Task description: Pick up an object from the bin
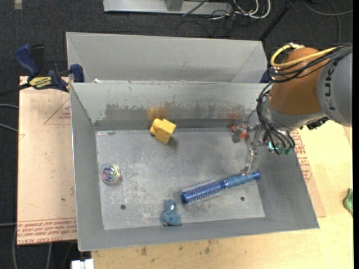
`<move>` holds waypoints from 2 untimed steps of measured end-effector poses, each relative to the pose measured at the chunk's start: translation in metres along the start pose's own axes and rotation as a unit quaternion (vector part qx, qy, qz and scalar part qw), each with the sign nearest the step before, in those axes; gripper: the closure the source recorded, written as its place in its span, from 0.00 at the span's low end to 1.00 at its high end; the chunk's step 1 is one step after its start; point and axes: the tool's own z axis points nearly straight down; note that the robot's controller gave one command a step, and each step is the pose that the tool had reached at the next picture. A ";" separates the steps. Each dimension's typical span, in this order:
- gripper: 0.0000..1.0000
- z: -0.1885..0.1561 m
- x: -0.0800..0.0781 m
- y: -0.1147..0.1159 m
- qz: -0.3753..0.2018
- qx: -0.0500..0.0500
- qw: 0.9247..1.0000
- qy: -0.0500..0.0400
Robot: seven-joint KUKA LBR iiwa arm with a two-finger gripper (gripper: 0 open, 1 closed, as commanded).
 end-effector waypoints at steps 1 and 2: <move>0.00 0.060 0.038 0.060 -0.098 0.001 0.995 -0.004; 0.00 0.031 0.068 0.100 -0.146 0.000 0.989 -0.004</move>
Offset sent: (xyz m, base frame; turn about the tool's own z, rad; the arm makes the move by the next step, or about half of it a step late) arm -0.0397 0.0595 -0.0615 -0.1962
